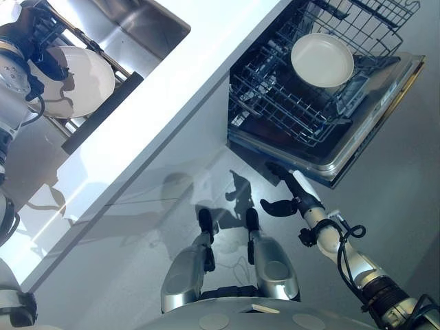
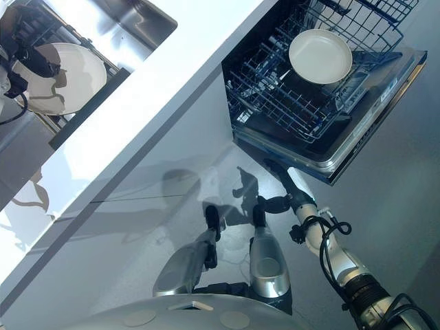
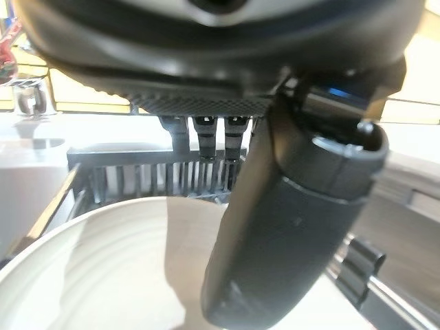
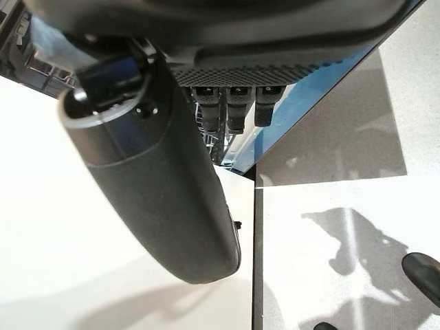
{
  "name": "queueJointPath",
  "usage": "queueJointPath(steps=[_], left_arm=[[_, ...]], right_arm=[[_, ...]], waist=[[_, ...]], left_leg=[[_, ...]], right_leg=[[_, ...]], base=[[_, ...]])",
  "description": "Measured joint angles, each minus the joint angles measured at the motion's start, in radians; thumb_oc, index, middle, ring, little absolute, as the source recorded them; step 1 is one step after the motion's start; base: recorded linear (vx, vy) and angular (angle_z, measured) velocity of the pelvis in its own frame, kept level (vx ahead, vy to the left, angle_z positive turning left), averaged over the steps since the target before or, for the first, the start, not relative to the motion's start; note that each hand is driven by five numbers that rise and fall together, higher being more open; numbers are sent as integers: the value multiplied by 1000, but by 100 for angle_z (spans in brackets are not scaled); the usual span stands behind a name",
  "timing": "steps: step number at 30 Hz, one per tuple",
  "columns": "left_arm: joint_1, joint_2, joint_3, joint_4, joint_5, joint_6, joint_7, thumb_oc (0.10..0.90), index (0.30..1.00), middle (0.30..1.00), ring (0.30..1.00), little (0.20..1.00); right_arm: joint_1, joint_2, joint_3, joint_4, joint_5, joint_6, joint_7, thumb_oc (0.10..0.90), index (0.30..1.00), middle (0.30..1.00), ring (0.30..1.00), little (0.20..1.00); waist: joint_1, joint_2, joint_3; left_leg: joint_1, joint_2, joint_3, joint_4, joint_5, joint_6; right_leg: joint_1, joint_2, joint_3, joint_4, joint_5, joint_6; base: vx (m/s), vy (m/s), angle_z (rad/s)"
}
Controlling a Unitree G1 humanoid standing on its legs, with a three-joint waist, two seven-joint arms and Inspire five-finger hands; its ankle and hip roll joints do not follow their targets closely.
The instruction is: Pick up plates and place into dishwasher.
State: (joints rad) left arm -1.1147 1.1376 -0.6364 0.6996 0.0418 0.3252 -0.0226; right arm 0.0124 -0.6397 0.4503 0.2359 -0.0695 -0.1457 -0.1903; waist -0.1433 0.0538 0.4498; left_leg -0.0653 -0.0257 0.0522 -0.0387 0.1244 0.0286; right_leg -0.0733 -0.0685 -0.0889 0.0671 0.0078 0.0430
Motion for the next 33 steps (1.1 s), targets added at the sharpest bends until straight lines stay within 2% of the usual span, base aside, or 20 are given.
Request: queueJointPath(steps=[18,25,33], left_arm=[[9,0,13,52,-7,9,-11,800,900,900,900,900],[27,0,27,52,-74,5,-69,800,900,900,900,900],[52,-11,46,70,-124,-3,-82,800,900,900,900,900]], right_arm=[[5,4,0,-5,-13,12,27,800,900,900,900,900],[5,4,0,-14,-33,16,41,800,900,900,900,900],[8,-7,0,-31,-31,20,41,800,900,900,900,900]], waist=[[4,2,-1],[5,3,-1],[-1,10,-5]], left_leg=[[1,-2,-19,0,7,-4],[2,-7,-31,0,9,-5],[-21,-6,-32,8,8,-7]], right_leg=[[11,-4,-22,0,0,0],[17,-7,-32,2,0,1],[-3,-7,-30,14,-1,1]], base=[[3,14,3],[-8,43,6],[-25,42,1]])
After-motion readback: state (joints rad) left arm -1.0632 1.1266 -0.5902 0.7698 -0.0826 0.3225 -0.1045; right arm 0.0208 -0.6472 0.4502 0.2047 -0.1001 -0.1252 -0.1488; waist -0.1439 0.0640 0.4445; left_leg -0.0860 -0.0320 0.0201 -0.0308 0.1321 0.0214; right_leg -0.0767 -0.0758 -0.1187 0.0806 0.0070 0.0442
